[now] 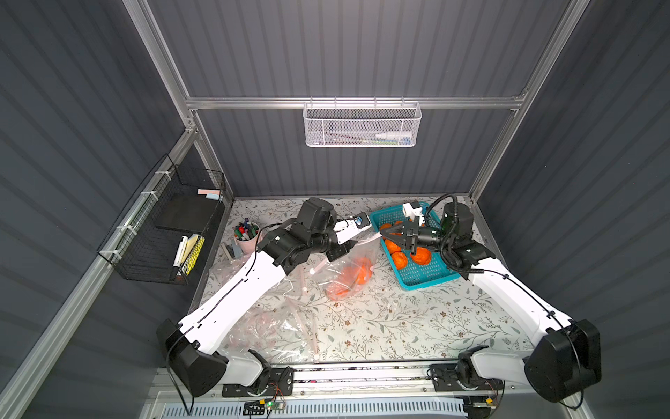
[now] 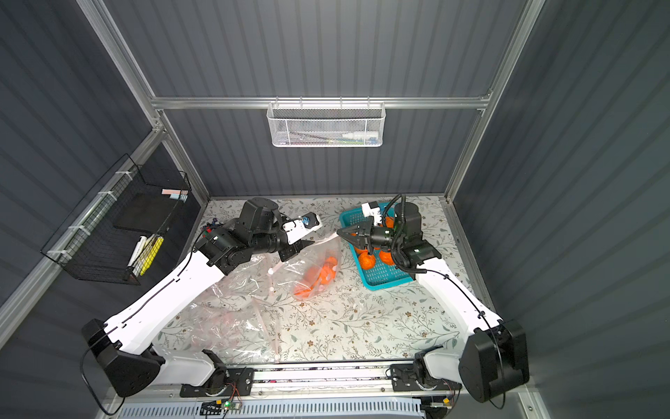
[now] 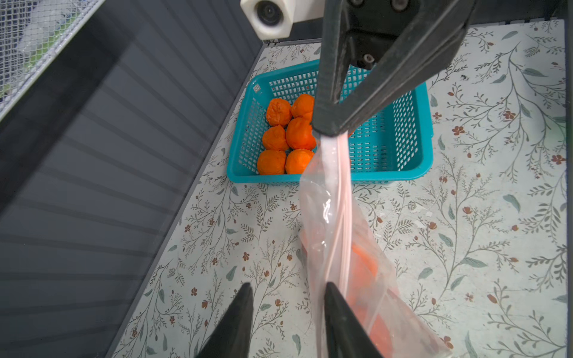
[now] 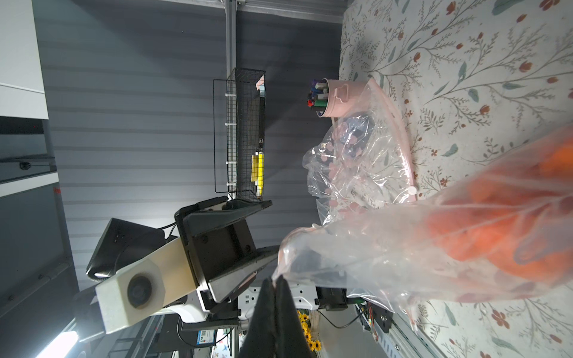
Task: Open the zip-top bag and take out the orange
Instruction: Open the zipper of the food storage bag at the center of the board.
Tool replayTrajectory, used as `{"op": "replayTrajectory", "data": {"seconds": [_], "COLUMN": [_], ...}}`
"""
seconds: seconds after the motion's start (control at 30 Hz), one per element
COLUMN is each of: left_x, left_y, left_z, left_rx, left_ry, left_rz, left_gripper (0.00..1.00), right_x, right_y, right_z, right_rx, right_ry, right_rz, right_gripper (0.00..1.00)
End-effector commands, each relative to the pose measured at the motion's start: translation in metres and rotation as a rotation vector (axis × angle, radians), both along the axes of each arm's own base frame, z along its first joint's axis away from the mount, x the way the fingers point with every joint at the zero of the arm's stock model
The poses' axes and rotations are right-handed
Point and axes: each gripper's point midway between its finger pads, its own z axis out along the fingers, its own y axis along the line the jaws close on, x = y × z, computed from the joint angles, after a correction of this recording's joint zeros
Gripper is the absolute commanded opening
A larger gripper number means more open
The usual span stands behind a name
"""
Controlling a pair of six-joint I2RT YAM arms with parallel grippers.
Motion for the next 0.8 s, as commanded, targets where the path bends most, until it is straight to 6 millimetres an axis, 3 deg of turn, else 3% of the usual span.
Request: {"op": "replayTrajectory", "data": {"seconds": [0.0, 0.13, 0.6, 0.77], "left_x": [-0.02, -0.025, -0.004, -0.001], "left_y": [0.001, 0.003, -0.001, 0.005], "left_z": [0.013, 0.001, -0.022, -0.037], "left_rx": [-0.085, -0.084, -0.04, 0.017], "left_ry": [0.011, 0.03, 0.023, 0.018], "left_rz": [-0.042, -0.049, -0.007, 0.012], "left_gripper": [0.41, 0.42, 0.41, 0.35], "right_x": [-0.02, -0.023, -0.023, -0.024], "right_y": [-0.001, -0.002, 0.0, 0.0], "right_z": [0.004, -0.002, 0.006, 0.006], "right_rx": [-0.028, -0.027, -0.015, -0.014], "right_ry": [-0.041, -0.027, -0.035, -0.034], "right_rz": [0.056, 0.052, 0.053, 0.057], "right_gripper": [0.0, 0.0, 0.0, 0.0]}}
